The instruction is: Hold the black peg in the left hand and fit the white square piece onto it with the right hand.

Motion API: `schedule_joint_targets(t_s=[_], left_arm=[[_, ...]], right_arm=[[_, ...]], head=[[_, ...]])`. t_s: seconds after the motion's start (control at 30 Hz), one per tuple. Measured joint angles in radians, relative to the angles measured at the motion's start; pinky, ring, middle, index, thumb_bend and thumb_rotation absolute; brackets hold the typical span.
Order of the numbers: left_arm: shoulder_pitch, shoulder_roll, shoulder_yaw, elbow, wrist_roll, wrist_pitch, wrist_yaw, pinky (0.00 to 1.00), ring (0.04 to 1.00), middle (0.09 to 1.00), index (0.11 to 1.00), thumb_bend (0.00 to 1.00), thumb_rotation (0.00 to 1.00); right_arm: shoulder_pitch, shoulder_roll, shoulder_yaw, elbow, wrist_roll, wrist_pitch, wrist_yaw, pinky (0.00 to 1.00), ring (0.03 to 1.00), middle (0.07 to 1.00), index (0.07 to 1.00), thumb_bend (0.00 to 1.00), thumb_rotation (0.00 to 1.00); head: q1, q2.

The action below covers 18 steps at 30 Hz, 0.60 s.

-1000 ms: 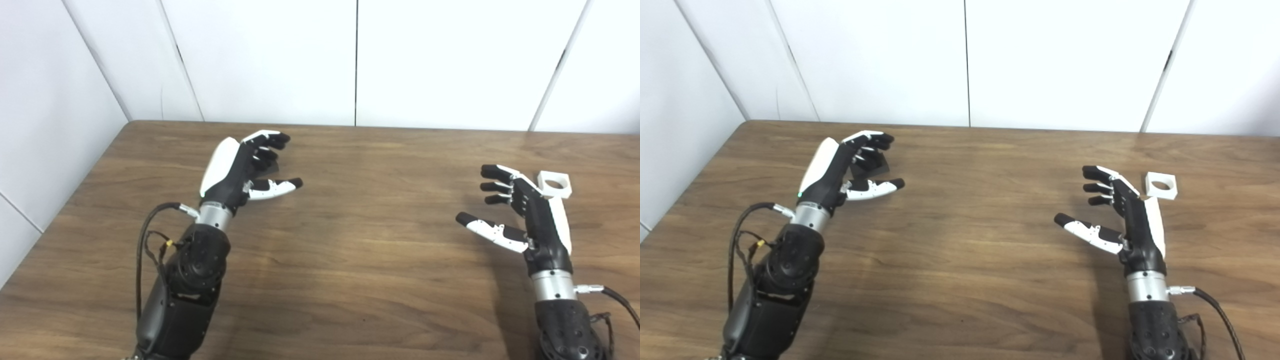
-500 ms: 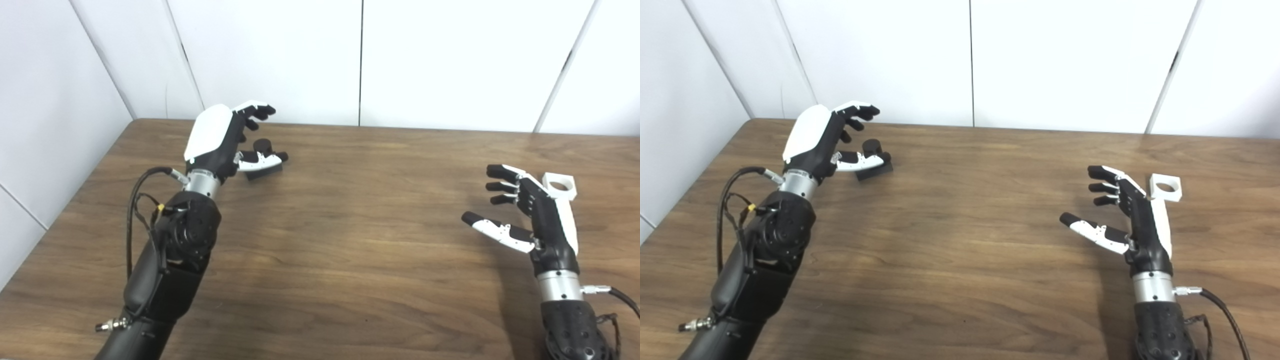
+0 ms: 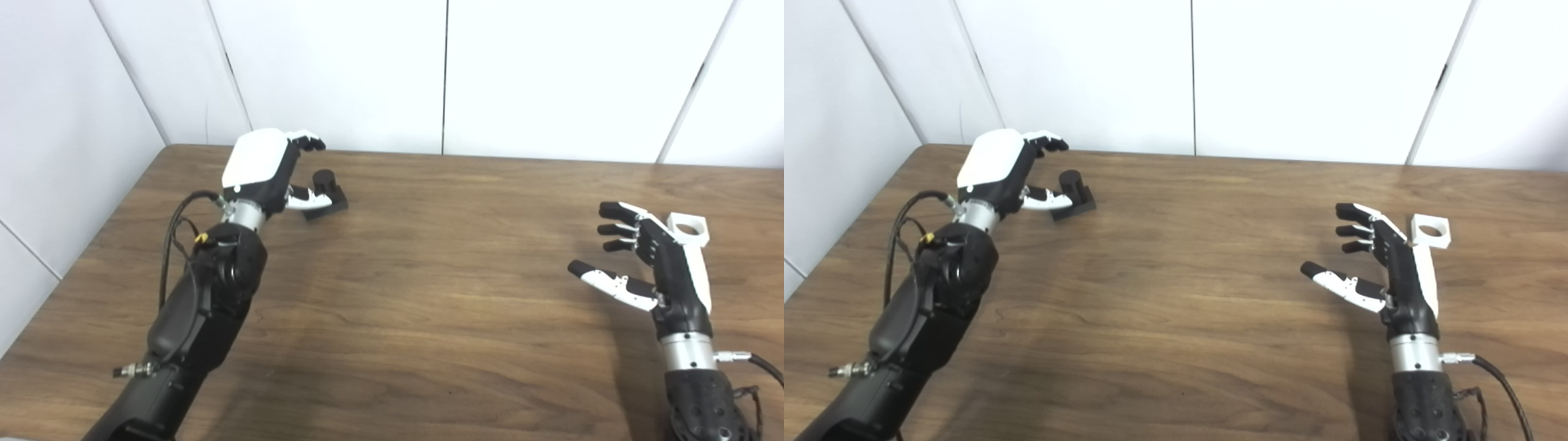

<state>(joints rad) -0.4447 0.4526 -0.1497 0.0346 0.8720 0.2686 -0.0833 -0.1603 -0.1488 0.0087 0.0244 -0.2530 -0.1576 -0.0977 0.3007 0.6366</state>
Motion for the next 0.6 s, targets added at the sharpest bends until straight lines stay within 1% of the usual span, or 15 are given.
schedule_joint_targets(t_s=[0.13, 0.33, 0.43, 0.6], left_arm=[[-0.012, 0.011, -0.013, 0.036, 0.011, 0.006, -0.015, 0.54, 0.761, 0.798, 0.697, 0.76, 0.31], [-0.024, 0.014, -0.026, 0.094, 0.018, 0.021, -0.023, 0.54, 0.765, 0.805, 0.695, 0.78, 0.33], [-0.049, 0.014, -0.056, 0.183, 0.040, 0.016, 0.001, 0.56, 0.762, 0.800, 0.693, 0.79, 0.34], [-0.058, 0.011, -0.087, 0.273, 0.045, 0.015, 0.023, 0.57, 0.760, 0.795, 0.685, 0.80, 0.37]], right_arm=[[0.000, 0.000, 0.000, 0.000, -0.001, 0.000, 0.000, 0.58, 0.688, 0.757, 0.737, 0.77, 0.25], [0.003, -0.001, -0.001, -0.003, -0.001, 0.000, 0.000, 0.59, 0.683, 0.755, 0.734, 0.78, 0.24], [0.006, -0.002, -0.002, -0.009, -0.001, 0.000, 0.000, 0.60, 0.679, 0.754, 0.733, 0.78, 0.24], [0.008, -0.001, -0.004, -0.013, -0.001, 0.000, 0.000, 0.59, 0.677, 0.755, 0.734, 0.77, 0.23]], head=[[-0.002, 0.000], [-0.005, 0.002], [-0.006, 0.002], [-0.012, 0.003]])
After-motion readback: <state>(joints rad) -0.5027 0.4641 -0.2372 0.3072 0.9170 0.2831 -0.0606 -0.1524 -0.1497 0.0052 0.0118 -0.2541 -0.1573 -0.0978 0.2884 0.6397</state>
